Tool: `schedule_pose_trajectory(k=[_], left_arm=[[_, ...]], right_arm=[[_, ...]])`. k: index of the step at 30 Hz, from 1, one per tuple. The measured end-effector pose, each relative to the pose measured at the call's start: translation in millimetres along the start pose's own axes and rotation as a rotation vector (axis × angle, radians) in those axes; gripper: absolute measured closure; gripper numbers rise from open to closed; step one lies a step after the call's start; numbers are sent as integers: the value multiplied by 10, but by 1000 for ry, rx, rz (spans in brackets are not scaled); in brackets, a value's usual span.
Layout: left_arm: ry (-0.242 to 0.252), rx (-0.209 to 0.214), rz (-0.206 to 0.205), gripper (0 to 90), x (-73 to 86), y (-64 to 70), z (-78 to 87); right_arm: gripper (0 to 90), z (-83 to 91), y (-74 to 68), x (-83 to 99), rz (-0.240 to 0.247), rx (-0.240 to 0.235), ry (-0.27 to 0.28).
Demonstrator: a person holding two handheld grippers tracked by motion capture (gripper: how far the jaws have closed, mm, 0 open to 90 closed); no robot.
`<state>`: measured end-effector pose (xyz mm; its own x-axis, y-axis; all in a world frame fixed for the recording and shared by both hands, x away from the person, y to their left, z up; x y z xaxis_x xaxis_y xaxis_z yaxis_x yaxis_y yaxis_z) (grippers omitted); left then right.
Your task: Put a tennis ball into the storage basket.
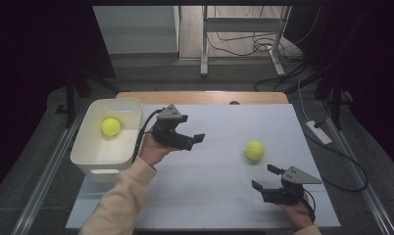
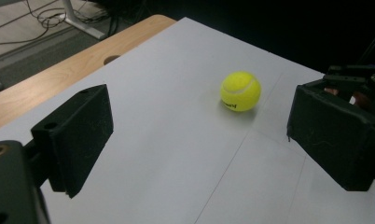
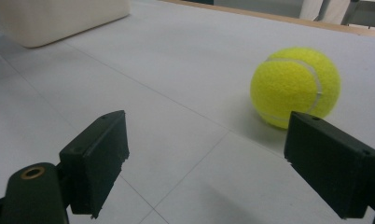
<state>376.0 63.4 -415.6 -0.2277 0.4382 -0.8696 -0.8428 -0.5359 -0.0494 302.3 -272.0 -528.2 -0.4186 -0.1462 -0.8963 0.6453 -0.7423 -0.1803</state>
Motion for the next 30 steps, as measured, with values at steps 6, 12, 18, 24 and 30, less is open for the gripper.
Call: schedule_pose_trajectory(k=[6, 12, 18, 24, 30], left_arm=[[-18, 10, -3, 75, 5, 1, -100], [-27, 25, 4, 75, 16, 4, -207], [-34, 48, 2, 74, 6, 39, -317], [-44, 59, -3, 74, -2, 57, -431], [-54, 73, 9, 73, 14, 52, -506]], right_arm=[[136, 1, 5, -3, -7, -1, 3], [135, 5, -4, -7, -4, -1, 4], [135, -3, -12, -6, -8, -5, 2], [135, 1, -18, -6, -6, -4, 3], [135, 5, -13, -7, -8, -6, 5]])
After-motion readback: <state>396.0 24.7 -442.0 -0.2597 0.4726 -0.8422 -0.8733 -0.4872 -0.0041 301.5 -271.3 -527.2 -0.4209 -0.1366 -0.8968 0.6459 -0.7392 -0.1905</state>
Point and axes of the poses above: each handheld gripper's, and its own axes: z roughly backward along the jaws, x roughly out of its underside, y roughly to its right, the point moved 4 cm from there along -z, roughly forward along the jaws, and after that the axes turned 10 degrees about -z, right-handed, at the moved point
